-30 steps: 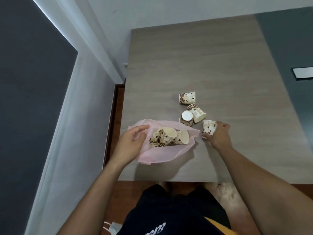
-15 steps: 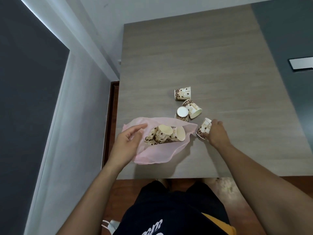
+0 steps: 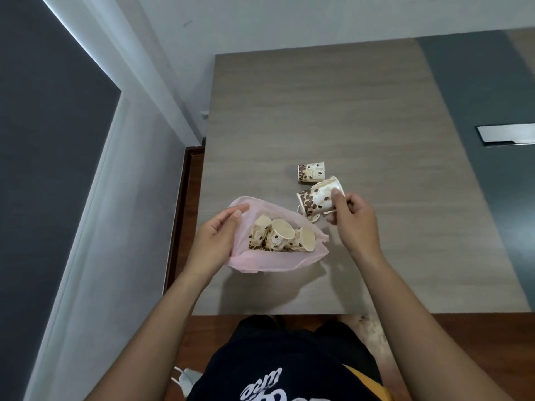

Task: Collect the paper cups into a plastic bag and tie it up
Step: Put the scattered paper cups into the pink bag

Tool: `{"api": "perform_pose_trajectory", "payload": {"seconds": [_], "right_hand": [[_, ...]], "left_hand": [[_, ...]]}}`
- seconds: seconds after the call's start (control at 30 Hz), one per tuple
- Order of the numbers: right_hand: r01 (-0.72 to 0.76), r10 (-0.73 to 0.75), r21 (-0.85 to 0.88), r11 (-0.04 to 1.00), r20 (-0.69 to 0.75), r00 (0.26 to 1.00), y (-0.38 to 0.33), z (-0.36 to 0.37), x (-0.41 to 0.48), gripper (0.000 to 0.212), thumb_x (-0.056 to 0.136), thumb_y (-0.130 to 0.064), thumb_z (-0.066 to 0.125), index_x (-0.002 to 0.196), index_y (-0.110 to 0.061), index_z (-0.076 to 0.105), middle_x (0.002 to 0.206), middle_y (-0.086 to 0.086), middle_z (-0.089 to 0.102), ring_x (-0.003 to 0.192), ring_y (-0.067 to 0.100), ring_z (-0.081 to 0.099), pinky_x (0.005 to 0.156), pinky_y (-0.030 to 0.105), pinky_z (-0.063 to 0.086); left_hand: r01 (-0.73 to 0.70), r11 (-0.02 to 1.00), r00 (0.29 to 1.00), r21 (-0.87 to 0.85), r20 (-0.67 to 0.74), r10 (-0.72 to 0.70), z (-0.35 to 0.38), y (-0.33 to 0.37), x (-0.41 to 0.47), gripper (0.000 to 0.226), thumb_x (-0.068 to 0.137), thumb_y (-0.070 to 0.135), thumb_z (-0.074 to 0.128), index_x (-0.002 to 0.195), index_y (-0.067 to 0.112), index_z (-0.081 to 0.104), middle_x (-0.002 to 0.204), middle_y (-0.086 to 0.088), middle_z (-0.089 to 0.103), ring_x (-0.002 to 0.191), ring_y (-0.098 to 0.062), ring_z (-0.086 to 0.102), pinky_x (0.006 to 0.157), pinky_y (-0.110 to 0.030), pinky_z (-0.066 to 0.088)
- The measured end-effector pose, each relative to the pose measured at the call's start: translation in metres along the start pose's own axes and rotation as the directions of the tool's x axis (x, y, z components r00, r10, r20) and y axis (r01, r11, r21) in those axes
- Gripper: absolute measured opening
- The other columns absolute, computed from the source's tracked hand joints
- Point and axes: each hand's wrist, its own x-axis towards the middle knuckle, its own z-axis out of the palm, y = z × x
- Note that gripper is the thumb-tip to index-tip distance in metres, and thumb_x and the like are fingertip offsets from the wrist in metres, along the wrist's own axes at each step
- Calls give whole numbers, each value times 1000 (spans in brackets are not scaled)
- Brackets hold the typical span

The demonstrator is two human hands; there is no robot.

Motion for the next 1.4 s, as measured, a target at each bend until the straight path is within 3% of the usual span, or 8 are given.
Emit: {"api": "perform_pose_trajectory", "payload": {"seconds": [0.2, 0.37, 0.6, 0.87, 1.0, 1.2, 1.33, 1.4], "right_hand": [[125, -120, 11, 992, 363, 924, -28, 37, -45, 30, 108, -39, 67, 91, -16, 76, 91, -3, 83, 85, 24, 75, 82, 36, 61], [276, -162, -136, 952, 540, 826, -17, 62, -54, 23, 104, -37, 73, 90, -20, 76, 89, -6, 80, 79, 5, 71, 75, 22, 54], [446, -82, -412, 795, 656, 751, 0, 98, -54, 25, 98, -45, 76, 83, -24, 78, 84, -4, 74, 79, 13, 68, 80, 43, 58], [446, -29, -436, 782, 688, 725, 8, 95, -47, 25, 100, -41, 76, 119, -26, 81, 127, -1, 73, 107, 17, 73, 99, 35, 58], [404, -44, -411, 817, 655, 755, -6, 68, -26, 21, 103, -43, 70, 109, -27, 83, 110, -14, 80, 93, 3, 75, 87, 29, 60], [308, -50, -491, 815, 470, 881, -3, 29, 32, 21, 106, -36, 66, 101, -21, 79, 98, -14, 80, 85, 6, 75, 79, 30, 55], [317, -32, -553, 770, 462, 886, 21, 26, 75, 34, 103, -26, 71, 135, -16, 69, 134, 0, 69, 119, 17, 66, 95, 25, 43], [364, 20, -607, 707, 531, 847, 32, 30, 91, 50, 101, -25, 72, 148, -14, 59, 152, 9, 58, 137, 26, 58, 107, 29, 43]], "left_hand": [[-60, 996, 997, 60, -44, 63, 3, 15, 1, 34, 117, 44, 52, 136, 39, 80, 132, 30, 76, 118, 26, 62, 91, -4, 49], [-54, 998, 996, -38, -75, 51, 1, 17, 4, 35, 118, 43, 52, 131, 37, 83, 124, 27, 81, 118, 4, 74, 94, -15, 58], [-165, 981, 986, -102, -36, 163, 6, 26, 0, 33, 119, 26, 53, 129, 23, 85, 133, 15, 82, 136, -2, 69, 122, -30, 50], [-226, 971, 974, -81, -28, 224, 4, 35, 6, 32, 118, 26, 55, 129, 21, 85, 130, 15, 83, 129, -2, 73, 115, -25, 55], [-163, 985, 984, -59, -81, 158, 7, 23, 12, 32, 118, 30, 55, 127, 26, 85, 131, 17, 82, 132, -2, 71, 119, -36, 55], [-153, 982, 976, -106, -170, 134, 27, 29, 14, 31, 118, 29, 55, 126, 26, 86, 128, 17, 83, 130, -2, 72, 118, -37, 56], [-160, 977, 963, -138, -238, 124, 37, 41, 14, 32, 118, 33, 55, 127, 29, 85, 126, 16, 84, 100, -1, 75, 89, -22, 60], [-174, 971, 952, -162, -281, 124, 37, 44, 13, 32, 119, 30, 54, 127, 26, 85, 128, 14, 84, 112, -1, 76, 92, -16, 58]]}}
